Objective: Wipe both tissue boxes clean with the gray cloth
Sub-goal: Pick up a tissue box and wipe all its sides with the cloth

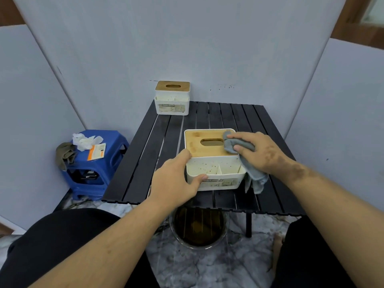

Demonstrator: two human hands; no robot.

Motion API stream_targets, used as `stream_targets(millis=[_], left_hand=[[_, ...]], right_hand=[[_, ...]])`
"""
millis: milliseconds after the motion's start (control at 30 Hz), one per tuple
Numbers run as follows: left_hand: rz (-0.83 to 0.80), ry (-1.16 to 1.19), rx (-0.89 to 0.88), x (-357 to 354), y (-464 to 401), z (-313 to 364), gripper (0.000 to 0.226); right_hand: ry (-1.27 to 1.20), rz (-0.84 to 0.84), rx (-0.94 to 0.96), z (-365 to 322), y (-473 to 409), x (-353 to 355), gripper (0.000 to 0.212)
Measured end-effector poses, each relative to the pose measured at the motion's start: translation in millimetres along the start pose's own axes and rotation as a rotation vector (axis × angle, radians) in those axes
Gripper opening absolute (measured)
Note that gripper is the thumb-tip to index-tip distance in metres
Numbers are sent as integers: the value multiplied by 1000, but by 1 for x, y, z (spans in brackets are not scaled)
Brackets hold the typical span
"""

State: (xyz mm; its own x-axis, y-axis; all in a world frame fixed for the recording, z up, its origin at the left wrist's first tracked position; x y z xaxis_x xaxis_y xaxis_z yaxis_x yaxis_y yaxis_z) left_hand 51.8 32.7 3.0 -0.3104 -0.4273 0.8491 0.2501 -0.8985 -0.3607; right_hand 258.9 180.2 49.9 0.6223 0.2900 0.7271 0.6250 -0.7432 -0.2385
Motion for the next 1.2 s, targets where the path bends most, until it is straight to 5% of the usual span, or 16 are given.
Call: stream_targets(millis=[600, 1200], left_hand=[[-33, 77, -5, 2, -1, 2, 48], [27, 838, 216, -18, 16, -9, 13]], right_hand=[[-9, 81, -20, -2, 22, -6, 40], [73, 87, 7, -43, 17, -39, 41]])
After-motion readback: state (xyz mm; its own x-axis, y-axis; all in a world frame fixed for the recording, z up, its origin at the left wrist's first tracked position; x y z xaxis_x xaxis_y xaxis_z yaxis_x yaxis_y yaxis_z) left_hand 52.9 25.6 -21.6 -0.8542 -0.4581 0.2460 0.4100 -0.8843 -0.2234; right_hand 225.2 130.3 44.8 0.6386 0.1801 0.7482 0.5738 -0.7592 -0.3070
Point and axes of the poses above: each hand's wrist, its own y-axis away from the middle knuckle, its own x-axis out of the back of the hand, z = x × y, the point moved 2 cm from there along -y, towards the middle knuckle, and after that the axes turned 5 degrees about -y, right-handed, at the moved point
